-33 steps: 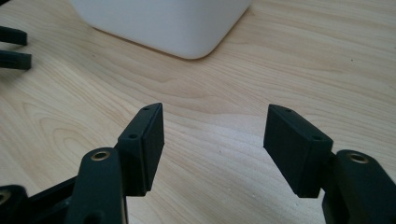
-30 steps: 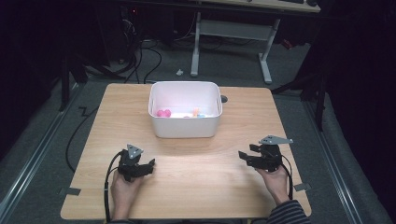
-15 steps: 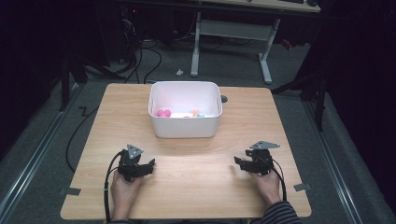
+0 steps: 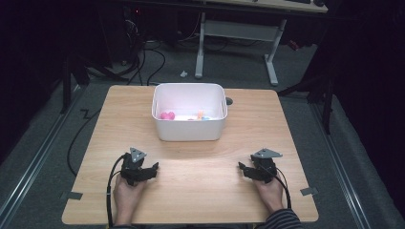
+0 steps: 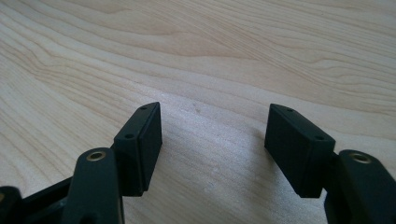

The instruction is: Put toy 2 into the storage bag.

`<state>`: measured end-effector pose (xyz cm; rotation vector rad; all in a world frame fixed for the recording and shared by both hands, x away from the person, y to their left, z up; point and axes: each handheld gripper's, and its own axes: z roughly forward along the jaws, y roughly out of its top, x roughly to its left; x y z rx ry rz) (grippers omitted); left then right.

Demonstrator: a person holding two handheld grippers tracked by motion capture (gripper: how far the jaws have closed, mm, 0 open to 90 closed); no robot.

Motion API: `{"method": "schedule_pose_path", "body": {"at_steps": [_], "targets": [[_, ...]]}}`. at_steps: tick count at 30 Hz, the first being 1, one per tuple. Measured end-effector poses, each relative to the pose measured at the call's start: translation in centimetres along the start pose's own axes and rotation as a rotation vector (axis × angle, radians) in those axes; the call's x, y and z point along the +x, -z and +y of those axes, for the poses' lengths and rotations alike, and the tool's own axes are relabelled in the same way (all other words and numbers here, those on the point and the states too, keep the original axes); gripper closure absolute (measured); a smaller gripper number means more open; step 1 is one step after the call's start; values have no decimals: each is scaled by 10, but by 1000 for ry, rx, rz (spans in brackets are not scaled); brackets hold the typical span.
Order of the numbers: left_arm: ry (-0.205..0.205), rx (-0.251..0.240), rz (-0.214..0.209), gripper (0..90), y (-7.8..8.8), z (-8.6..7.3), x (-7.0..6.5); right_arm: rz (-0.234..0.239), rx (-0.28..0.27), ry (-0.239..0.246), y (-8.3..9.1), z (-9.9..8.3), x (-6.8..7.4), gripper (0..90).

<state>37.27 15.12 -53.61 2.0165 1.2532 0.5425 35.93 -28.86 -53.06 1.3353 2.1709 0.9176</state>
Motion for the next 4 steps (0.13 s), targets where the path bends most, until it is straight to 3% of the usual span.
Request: {"method": "schedule_pose_path", "body": {"at_steps": [4], "targets": [[0,0,0,248,0,0,0,0,1,3,0,0,0,347]]}}
